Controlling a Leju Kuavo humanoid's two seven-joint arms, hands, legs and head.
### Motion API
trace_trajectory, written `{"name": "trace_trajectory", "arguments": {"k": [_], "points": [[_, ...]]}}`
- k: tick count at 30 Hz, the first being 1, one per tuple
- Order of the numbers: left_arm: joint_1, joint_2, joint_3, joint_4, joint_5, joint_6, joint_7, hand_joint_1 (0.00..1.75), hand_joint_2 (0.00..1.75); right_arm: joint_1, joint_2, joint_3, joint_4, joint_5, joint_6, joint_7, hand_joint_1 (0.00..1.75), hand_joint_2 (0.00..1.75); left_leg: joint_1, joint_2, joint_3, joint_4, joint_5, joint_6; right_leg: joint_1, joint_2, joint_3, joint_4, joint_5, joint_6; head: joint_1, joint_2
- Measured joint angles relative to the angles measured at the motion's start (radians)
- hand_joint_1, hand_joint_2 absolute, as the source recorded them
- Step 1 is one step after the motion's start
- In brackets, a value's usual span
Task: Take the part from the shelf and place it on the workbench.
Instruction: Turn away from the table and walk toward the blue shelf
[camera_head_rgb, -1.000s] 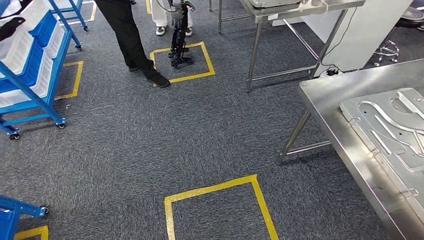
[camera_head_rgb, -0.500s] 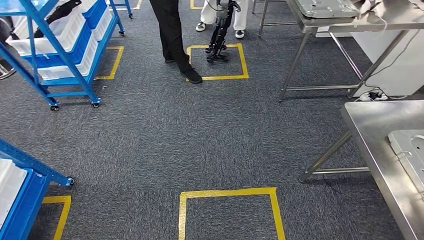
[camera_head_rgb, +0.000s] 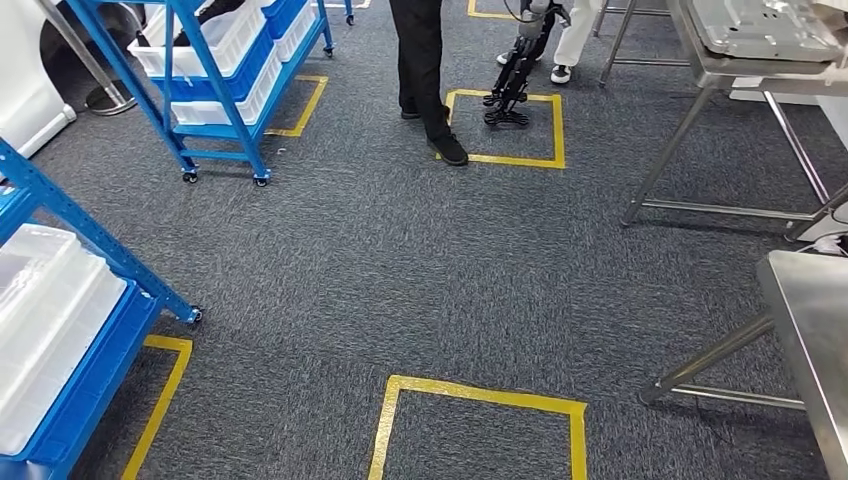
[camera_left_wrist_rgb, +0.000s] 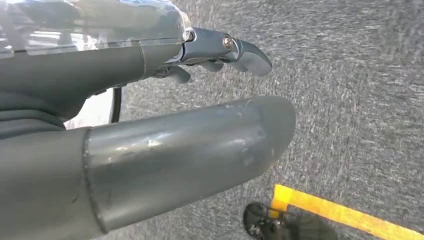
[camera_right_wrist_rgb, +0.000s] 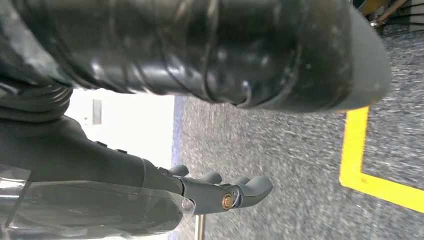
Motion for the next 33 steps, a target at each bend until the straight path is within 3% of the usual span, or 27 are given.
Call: {"name": "trace_trajectory", "arguments": {"k": [2,3,5,7,9,10,11,12,14,16,18,20,22,24,26,27,28,29,31,33], "points": [[-0.003,0.001,0.0,0.0,0.0,0.0,0.0,0.0,0.0,-0.001,0.0,0.0,0.001,0.0,0.0,0.0,0.0,0.0,-0.012,0.038,0.036,-0.076,0.019,0.012,0.002,-0.021,0.006,-0.001,-0.006,0.008,0.0,0.0],[-0.004,0.001,0.0,0.0,-0.001,0.0,0.0,0.0,0.0,-0.002,0.001,0.0,0.001,0.0,0.0,0.0,0.0,0.0,-0.017,0.038,0.037,-0.081,0.016,0.016,0.003,-0.031,0.009,-0.002,-0.007,0.013,0.0,0.0],[0.0,0.002,0.0,0.0,-0.001,0.0,0.001,0.0,0.0,-0.007,0.001,0.0,0.001,0.0,0.001,0.0,0.0,0.0,-0.016,0.012,0.04,-0.093,0.022,0.024,0.0,-0.04,0.017,-0.003,-0.012,0.023,0.0,0.0],[0.001,0.002,0.0,0.0,-0.002,0.0,0.001,0.0,0.0,-0.007,0.001,0.0,0.001,0.0,0.001,0.001,0.0,0.0,-0.01,-0.014,0.051,-0.109,0.031,0.036,-0.003,0.007,0.006,0.038,-0.044,0.03,0.001,0.0],[-0.003,0.002,0.0,0.0,-0.005,0.0,0.002,0.0,0.0,-0.004,0.001,0.0,0.002,0.0,0.001,0.002,0.0,0.0,-0.007,-0.039,0.056,-0.114,0.036,0.045,-0.005,0.071,-0.05,0.155,-0.105,0.032,0.001,0.0],[-0.005,0.002,0.0,0.0,-0.007,0.0,0.002,0.0,0.0,-0.003,0.001,0.0,0.002,0.0,0.001,0.002,0.0,0.0,-0.007,-0.053,0.055,-0.114,0.037,0.047,-0.006,0.085,-0.084,0.219,-0.13,0.033,0.001,0.0],[-0.005,0.002,0.0,0.0,-0.008,0.0,0.002,0.0,0.0,-0.002,0.001,0.0,0.002,0.0,0.001,0.002,0.0,0.0,-0.007,-0.068,0.056,-0.113,0.036,0.048,-0.007,0.09,-0.11,0.261,-0.136,0.034,0.001,0.0],[-0.005,0.002,0.0,0.0,-0.008,0.0,0.002,0.0,0.0,-0.002,0.001,0.0,0.003,0.0,0.001,0.002,0.0,0.0,-0.007,-0.084,0.058,-0.112,0.035,0.048,-0.008,0.092,-0.12,0.265,-0.12,0.035,0.001,0.0],[-0.003,0.002,0.0,0.0,-0.009,0.0,0.002,0.0,0.0,-0.002,0.0,0.0,0.003,0.001,0.002,0.001,0.0,0.0,-0.005,-0.118,0.06,-0.105,0.03,0.043,-0.012,0.107,-0.09,0.17,-0.04,0.037,0.001,0.0],[-0.004,0.002,0.001,0.0,-0.009,0.0,0.002,0.0,0.0,0.0,-0.001,0.0,0.004,0.002,0.003,0.0,0.0,0.0,-0.004,-0.146,0.053,-0.09,0.021,0.031,-0.018,0.156,-0.049,0.059,0.015,0.036,0.001,0.0],[-0.004,0.002,0.001,0.0,-0.01,0.0,0.002,0.0,0.0,-0.001,-0.001,0.0,0.004,0.003,0.004,-0.001,0.0,0.0,-0.001,-0.167,0.042,-0.08,0.017,0.018,-0.017,0.183,-0.038,0.027,0.018,0.032,0.0,0.0],[0.0,0.002,0.0,0.0,-0.011,0.0,0.003,0.0,0.0,-0.005,-0.001,0.0,0.004,0.003,0.005,-0.002,0.0,0.0,0.004,-0.185,0.037,-0.079,0.018,0.004,-0.014,0.158,-0.034,0.019,0.021,0.02,0.0,0.0],[0.001,0.001,0.0,0.0,-0.011,0.0,0.004,0.0,0.0,-0.005,0.0,0.0,0.004,0.003,0.006,-0.002,0.0,0.0,0.004,-0.148,0.021,-0.047,-0.004,-0.005,-0.015,0.13,-0.025,0.005,0.026,0.006,-0.001,0.0],[-0.003,0.001,0.0,0.0,-0.011,0.0,0.005,0.0,0.0,-0.002,0.0,-0.001,0.004,0.003,0.006,-0.002,0.0,0.0,0.004,-0.083,-0.03,0.055,-0.06,-0.013,-0.012,0.099,-0.02,-0.002,0.026,-0.003,-0.002,0.0],[-0.005,0.001,0.0,0.0,-0.012,0.0,0.006,0.0,0.0,0.0,-0.001,-0.001,0.004,0.003,0.007,-0.002,0.0,0.0,0.006,-0.056,-0.087,0.165,-0.102,-0.02,-0.008,0.066,-0.02,-0.002,0.022,-0.006,-0.002,0.0],[-0.003,0.001,0.0,0.0,-0.012,0.0,0.006,0.0,0.0,0.0,-0.001,-0.001,0.004,0.003,0.009,-0.002,0.0,0.0,0.008,-0.051,-0.096,0.181,-0.098,-0.022,-0.007,0.05,-0.018,-0.002,0.02,-0.006,-0.002,0.0],[-0.001,0.001,0.0,0.0,-0.012,0.0,0.007,0.0,0.0,0.0,-0.001,-0.001,0.004,0.003,0.01,-0.002,0.0,0.0,0.008,-0.048,-0.084,0.158,-0.076,-0.022,-0.006,0.037,-0.016,-0.002,0.018,-0.005,-0.002,0.0],[0.001,0.001,0.0,0.0,-0.012,0.0,0.007,0.0,0.0,-0.001,-0.001,-0.001,0.004,0.003,0.012,-0.002,0.0,0.0,0.008,-0.038,-0.054,0.1,-0.041,-0.021,-0.006,0.024,-0.012,-0.002,0.015,-0.004,-0.002,0.0],[0.0,0.001,0.001,0.0,-0.012,0.0,0.008,0.0,0.0,-0.001,-0.001,-0.001,0.005,0.003,0.015,-0.002,0.0,0.0,0.002,0.001,0.015,-0.033,0.012,-0.011,-0.004,0.001,-0.003,-0.002,0.007,0.003,-0.002,0.0],[-0.002,0.002,0.001,0.0,-0.012,0.0,0.008,0.0,0.0,-0.003,-0.001,-0.001,0.005,0.003,0.017,-0.002,0.0,0.0,-0.007,0.021,0.041,-0.086,0.022,0.003,-0.004,-0.017,0.004,-0.004,0.002,0.013,-0.002,0.0]]}}
